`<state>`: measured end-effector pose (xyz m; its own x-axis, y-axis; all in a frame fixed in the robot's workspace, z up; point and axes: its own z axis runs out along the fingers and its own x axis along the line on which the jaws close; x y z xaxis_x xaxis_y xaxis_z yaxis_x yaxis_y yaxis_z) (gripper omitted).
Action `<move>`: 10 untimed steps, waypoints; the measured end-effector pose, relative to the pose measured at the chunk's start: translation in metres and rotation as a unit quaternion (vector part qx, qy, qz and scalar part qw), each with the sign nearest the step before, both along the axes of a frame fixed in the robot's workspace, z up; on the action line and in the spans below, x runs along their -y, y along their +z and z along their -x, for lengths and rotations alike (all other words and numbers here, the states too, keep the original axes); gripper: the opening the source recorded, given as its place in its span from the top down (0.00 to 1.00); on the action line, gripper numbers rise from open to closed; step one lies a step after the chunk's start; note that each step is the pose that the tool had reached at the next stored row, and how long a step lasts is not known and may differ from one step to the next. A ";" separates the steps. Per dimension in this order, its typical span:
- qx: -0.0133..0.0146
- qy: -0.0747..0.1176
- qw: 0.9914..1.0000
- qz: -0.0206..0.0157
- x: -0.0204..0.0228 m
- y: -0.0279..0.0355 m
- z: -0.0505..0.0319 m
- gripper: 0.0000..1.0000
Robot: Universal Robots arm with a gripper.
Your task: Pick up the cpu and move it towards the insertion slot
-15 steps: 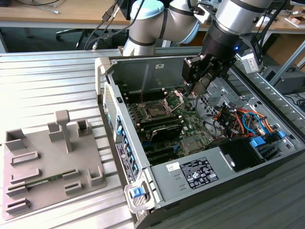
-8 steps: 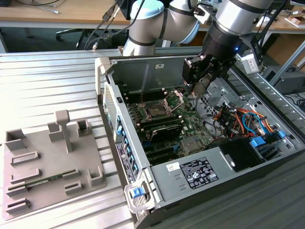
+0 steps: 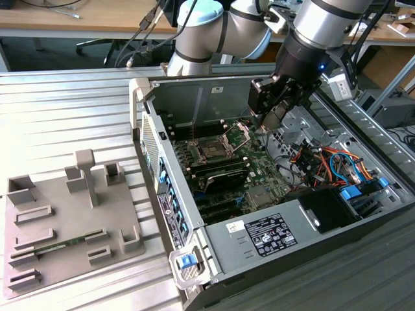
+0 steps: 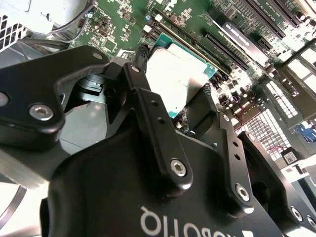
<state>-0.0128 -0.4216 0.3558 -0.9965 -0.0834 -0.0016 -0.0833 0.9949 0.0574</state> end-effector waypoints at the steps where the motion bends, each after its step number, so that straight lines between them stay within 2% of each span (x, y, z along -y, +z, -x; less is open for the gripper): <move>1: 0.000 0.000 1.000 0.000 0.0000 -0.0002 -0.0002 0.45; 10: 0.000 0.000 1.000 0.000 0.0000 -0.0018 -0.0012 0.45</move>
